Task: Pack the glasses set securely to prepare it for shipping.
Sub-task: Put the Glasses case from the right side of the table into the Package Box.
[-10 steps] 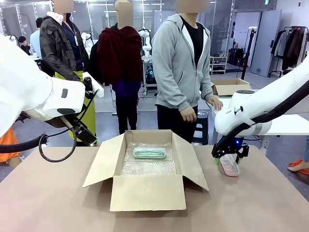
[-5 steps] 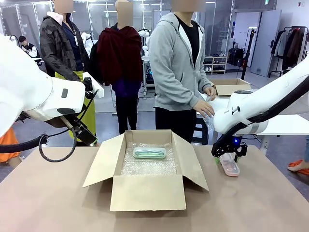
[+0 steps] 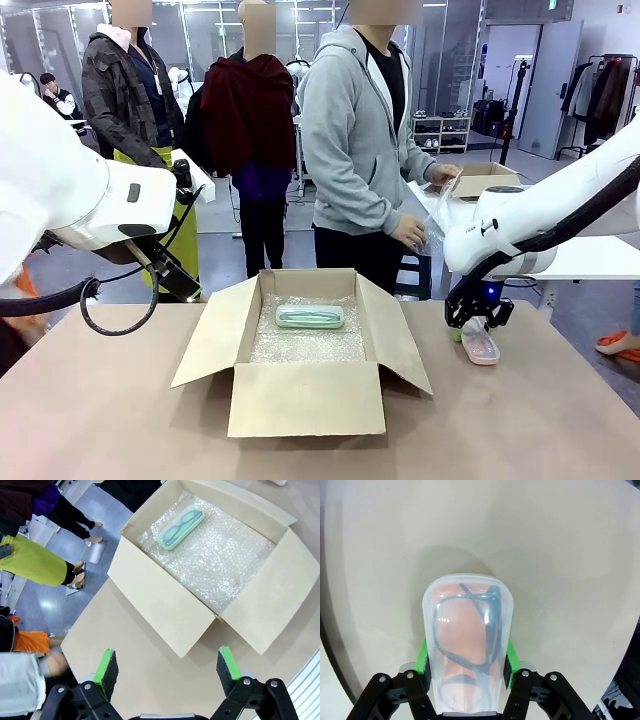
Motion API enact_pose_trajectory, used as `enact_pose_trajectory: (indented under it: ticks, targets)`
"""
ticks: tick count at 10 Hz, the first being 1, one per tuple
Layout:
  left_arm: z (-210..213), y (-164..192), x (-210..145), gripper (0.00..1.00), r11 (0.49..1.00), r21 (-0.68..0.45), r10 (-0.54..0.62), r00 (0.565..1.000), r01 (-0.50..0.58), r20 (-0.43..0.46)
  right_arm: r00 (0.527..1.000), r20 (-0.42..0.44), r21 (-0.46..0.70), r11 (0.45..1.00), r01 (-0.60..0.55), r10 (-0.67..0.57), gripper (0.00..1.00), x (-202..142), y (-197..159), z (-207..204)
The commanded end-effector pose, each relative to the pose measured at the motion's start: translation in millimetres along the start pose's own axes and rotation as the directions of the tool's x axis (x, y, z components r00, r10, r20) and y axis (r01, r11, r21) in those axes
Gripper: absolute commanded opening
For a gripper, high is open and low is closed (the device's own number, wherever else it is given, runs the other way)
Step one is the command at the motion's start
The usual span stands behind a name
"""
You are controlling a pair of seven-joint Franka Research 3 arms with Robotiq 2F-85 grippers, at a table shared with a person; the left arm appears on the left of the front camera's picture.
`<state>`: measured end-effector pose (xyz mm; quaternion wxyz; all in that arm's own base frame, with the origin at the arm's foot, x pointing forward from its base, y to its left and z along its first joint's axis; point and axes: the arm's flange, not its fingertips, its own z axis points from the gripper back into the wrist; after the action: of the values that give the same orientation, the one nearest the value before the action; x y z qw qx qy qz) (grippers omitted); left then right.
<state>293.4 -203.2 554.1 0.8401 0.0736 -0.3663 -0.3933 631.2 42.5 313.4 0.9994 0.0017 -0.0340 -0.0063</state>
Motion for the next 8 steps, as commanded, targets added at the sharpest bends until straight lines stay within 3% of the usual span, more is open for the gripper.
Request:
enact_pose_trajectory:
  ticks: [1,5,8]
  targets:
    - [1,1,-1,1.0,1.0,0.004,-0.018,1.0,0.018,0.0,1.0,-0.013,-0.02,1.0,0.024,-0.025,0.22,-4,2,8]
    - [1,1,-1,1.0,1.0,0.004,-0.018,1.0,0.018,0.0,0.995,0.016,0.022,0.995,-0.098,0.098,0.2,-31,16,81]
    - [1,1,-1,1.0,1.0,0.004,-0.018,1.0,0.018,0.0,0.99,0.072,0.021,0.992,-0.125,0.123,0.2,-38,21,106]
